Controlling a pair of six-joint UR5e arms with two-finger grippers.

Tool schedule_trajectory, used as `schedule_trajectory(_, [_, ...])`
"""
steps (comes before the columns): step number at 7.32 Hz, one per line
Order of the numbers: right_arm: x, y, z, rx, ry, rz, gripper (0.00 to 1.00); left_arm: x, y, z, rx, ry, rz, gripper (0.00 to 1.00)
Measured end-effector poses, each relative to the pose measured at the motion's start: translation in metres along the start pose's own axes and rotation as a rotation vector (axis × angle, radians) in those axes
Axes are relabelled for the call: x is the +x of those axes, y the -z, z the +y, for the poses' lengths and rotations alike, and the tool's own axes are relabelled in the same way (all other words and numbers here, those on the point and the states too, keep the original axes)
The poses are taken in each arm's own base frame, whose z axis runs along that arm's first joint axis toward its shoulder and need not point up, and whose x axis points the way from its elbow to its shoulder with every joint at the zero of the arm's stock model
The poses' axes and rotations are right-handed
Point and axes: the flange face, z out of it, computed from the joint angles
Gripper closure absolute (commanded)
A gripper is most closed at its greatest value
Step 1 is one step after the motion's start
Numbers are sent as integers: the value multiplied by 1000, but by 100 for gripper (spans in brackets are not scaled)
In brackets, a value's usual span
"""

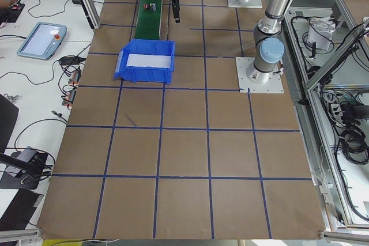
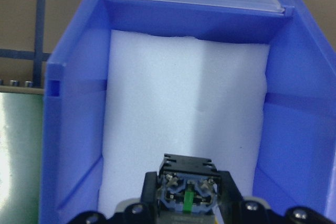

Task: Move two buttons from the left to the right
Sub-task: 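Carry the yellow button to the blue bin at the belt's end, then release the yellow button in the bin and raise the right gripper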

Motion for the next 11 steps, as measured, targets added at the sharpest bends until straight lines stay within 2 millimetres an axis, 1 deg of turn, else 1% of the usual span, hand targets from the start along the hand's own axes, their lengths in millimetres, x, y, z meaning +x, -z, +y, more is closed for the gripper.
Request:
schedule_trajectory(1, [5, -15, -1, -12, -4, -3, 78, 0, 0, 0, 1, -3, 1, 0])
schedule_trajectory(2, [0, -22, -6, -20, -7, -4, 68, 0, 0, 0, 1, -4, 2, 0])
schedule_trajectory(3, [-8, -32, -11, -39, -5, -3, 55, 0, 0, 0, 1, -4, 2, 0])
schedule_trajectory(4, [-10, -43, -13, -61, -3, 3, 40, 0, 0, 0, 1, -4, 2, 0])
schedule_trajectory(5, [-10, -48, -14, -68, -3, 9, 6, 0, 0, -1, 0, -4, 2, 0])
schedule_trajectory(6, [-10, -45, -15, -64, -3, 16, 3, 0, -1, 0, 0, -5, 2, 0])
schedule_trajectory(7, [-10, -35, -16, -57, -1, 24, 1, 1, -1, 0, 0, -5, 2, 0])
schedule_trajectory(8, [-11, -15, -17, -53, 4, 27, 1, 1, 0, 0, 0, -5, 2, 0])
schedule_trajectory(9, [-19, 12, -18, -67, 12, 16, 1, 1, 0, 0, 0, -5, 2, 0])
schedule_trajectory(10, [-39, 37, -20, -89, 33, -3, 1, 1, -1, 0, -1, -5, 2, 0])
schedule_trajectory(11, [-69, 58, -23, -102, 68, -14, 1, 1, -1, 0, -1, -5, 2, 0])
